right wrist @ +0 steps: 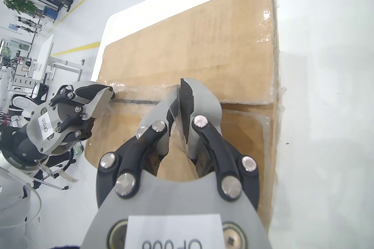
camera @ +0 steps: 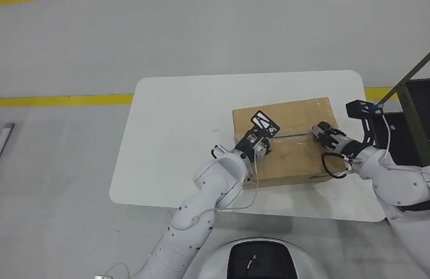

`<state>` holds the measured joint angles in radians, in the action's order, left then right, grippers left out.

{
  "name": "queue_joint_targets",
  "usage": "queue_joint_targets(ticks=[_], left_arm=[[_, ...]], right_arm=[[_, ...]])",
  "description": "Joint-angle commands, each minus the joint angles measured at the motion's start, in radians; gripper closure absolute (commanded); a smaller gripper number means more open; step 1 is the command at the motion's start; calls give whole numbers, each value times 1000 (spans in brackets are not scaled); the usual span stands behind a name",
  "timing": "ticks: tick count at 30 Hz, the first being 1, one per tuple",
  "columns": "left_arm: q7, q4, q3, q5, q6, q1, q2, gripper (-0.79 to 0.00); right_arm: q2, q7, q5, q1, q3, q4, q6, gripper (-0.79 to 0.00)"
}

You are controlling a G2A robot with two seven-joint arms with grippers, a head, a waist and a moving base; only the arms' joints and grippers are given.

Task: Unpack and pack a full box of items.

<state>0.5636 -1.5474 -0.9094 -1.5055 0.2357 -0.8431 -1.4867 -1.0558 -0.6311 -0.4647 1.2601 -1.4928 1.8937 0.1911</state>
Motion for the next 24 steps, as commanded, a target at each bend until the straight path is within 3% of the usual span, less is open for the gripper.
queue_joint_targets(ticks=[1, 8, 9, 12, 14, 17, 24], left_arm=[[0, 0, -1, -2, 1, -3, -1, 0], [3, -7, -2, -5, 1, -10, -3, -18], [3, -9, -2, -6, 0, -11, -3, -132], [4, -15, -4, -4, 2, -14, -4, -252], [5, -21, -7, -3, 4, -17, -4, -739], [4, -31, -12, -2, 10, -23, -4, -785], [15, -92, -39, -7, 19, -40, 0, -785]], right_arm=[[0, -8, 10, 2, -12, 5, 13, -277], [8, -30, 12, 34, -91, 36, 45, -329], [9, -33, 12, 42, -104, 40, 49, -332], [12, -36, 13, 72, -149, 54, 65, -348], [14, -39, 19, 95, -180, 65, 71, -360], [15, -33, 38, 129, -230, 86, 84, -369], [11, 24, 138, 192, -330, 134, 94, -339]])
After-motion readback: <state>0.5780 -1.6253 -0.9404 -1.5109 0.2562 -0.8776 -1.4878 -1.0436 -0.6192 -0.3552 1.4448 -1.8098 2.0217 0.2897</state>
